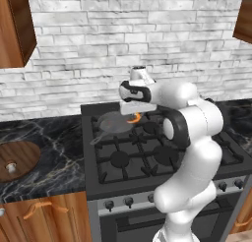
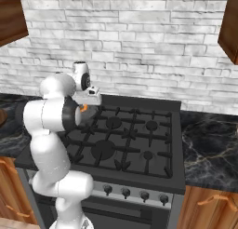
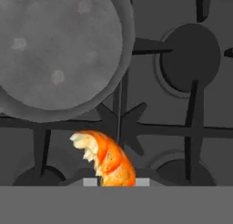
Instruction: Place the shrimp on the plate and place the mushroom on the same plate.
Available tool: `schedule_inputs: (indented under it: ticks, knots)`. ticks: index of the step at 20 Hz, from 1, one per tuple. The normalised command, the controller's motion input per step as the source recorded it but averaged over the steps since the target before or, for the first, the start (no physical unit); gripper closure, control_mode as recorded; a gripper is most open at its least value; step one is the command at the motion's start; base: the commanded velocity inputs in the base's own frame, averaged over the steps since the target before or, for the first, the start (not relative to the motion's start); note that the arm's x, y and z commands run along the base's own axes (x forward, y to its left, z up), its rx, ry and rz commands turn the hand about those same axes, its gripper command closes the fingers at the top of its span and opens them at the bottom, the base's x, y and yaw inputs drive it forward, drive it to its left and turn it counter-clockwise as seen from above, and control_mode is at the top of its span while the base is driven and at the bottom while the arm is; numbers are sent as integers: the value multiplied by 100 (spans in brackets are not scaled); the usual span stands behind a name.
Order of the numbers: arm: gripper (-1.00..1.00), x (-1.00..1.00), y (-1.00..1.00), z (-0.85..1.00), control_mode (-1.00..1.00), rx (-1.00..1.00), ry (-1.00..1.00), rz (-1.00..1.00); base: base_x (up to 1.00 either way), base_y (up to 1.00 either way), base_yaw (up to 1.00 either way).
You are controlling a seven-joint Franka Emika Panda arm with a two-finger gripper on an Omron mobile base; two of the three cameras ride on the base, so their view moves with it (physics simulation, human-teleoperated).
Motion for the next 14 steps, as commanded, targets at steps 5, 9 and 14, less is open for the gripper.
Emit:
schedule_inputs:
  ticks: [5, 9, 14]
  knots:
    - [100, -88, -12, 2, -100, 3, 20, -4, 0, 0, 0]
    - [100, -53, -9, 3, -100, 1, 30, -1, 0, 0, 0]
    - [100, 0, 7, 0, -100, 0, 0, 0, 0, 0, 0]
